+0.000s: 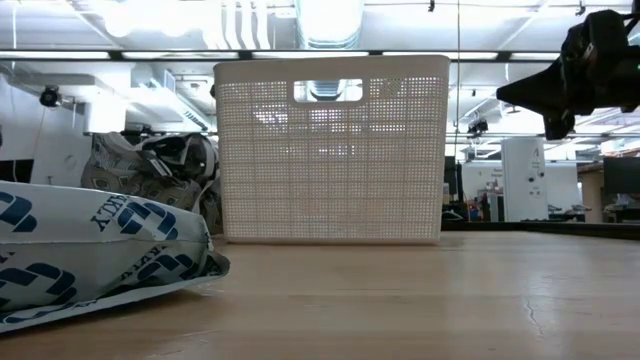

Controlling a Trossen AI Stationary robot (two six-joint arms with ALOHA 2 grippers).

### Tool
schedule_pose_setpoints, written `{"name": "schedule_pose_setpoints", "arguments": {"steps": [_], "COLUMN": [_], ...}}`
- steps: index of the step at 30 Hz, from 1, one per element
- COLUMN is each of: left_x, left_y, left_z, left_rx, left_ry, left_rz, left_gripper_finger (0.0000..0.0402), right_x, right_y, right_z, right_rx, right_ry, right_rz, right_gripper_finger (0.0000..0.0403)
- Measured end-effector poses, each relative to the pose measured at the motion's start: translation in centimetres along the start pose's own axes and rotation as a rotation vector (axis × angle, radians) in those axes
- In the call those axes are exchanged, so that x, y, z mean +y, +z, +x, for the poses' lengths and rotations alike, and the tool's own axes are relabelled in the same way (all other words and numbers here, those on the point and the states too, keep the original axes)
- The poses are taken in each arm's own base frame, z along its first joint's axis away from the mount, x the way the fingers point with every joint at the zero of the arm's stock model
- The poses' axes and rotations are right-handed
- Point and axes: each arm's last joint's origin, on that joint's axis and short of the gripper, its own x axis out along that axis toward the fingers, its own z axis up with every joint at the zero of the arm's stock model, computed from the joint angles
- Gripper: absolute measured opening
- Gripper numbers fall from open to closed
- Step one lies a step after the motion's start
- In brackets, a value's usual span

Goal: Pick & place medical supplies in basket/bin
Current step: Put the white bag into the white bin

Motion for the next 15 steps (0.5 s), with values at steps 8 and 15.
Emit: {"name": "schedule_pose_setpoints", "arguments": {"steps": [8, 15], "left_x": [-3.6, -5.6], "left_y": [-0.1, -4.0], "left_z": [6.7, 13.6], "left_rx": [0.261, 0.533], "left_ry": [-0.047, -0.038], "left_rz": [0.073, 0.137], "left_gripper_finger": [0.0187, 0.0187], "right_x": [0.0, 0.0], "right_y": [0.0, 0.0], "right_z": [0.0, 0.0], "right_rx": [0.000, 0.000], "right_ry": [0.002, 0.003], "right_rz": [-0.077, -0.127], "right_gripper_finger": [0.0008, 0.0008]}}
